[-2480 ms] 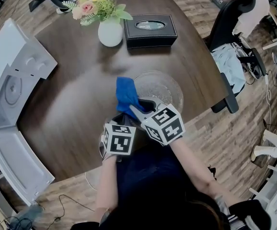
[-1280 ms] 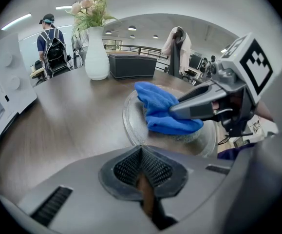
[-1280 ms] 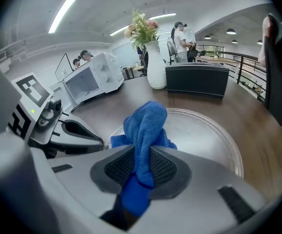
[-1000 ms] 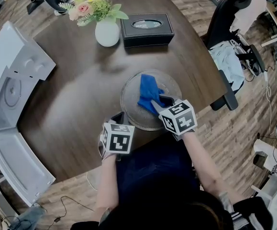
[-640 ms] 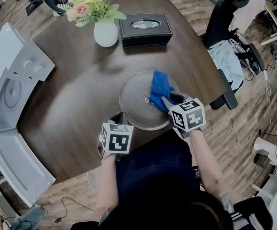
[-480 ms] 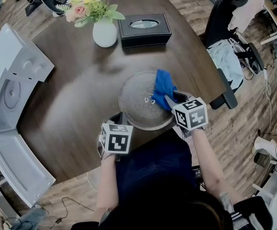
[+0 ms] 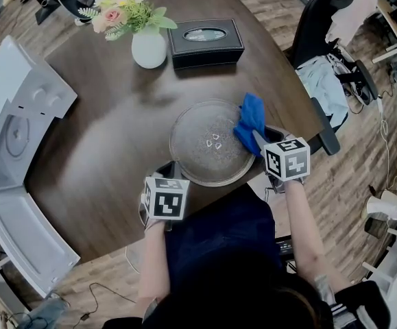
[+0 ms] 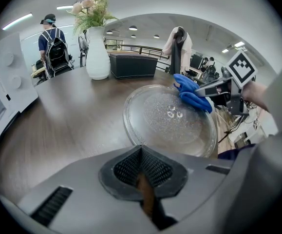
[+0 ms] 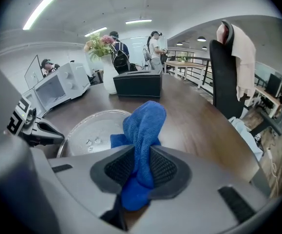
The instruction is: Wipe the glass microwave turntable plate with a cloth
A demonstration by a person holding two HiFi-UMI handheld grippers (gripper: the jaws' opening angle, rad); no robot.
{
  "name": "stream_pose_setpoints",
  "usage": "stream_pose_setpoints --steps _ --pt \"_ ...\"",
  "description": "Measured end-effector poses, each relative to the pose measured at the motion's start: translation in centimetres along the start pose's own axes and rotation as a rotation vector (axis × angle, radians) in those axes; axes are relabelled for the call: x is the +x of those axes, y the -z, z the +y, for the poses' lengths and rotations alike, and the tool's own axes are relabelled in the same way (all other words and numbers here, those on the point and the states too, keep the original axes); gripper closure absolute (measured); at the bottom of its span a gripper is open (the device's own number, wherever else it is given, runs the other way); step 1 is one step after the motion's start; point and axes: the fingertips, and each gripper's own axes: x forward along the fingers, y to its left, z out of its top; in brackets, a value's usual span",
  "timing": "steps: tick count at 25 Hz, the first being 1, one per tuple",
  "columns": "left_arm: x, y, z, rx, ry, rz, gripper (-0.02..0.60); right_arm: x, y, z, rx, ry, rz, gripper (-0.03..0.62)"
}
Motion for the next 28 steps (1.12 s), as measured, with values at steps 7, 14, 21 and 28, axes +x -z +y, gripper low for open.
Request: stream_pose_setpoints --steps 7,14,21,28 --pt "0.0 -0.1 -0.1 0.002 0.004 -0.005 0.58 -1.1 0.5 -2.7 0.065 0.075 -0.01 0.52" --pt "0.0 -0.4 0.1 0.008 -0.002 -0.027 0.58 -3.1 -1.2 -0.4 0.077 0.029 -0.098 0.52" --pt "0.0 -0.2 0.0 0.005 0.001 -0.019 0.58 -3.7 -3.8 9.7 0.011 -0.236 -0.153 0.52" --pt "0.2 0.2 0.0 0.006 0.007 -0.011 0.58 -1.6 -2.2 18.9 -0.024 -0.462 -0.082 0.52"
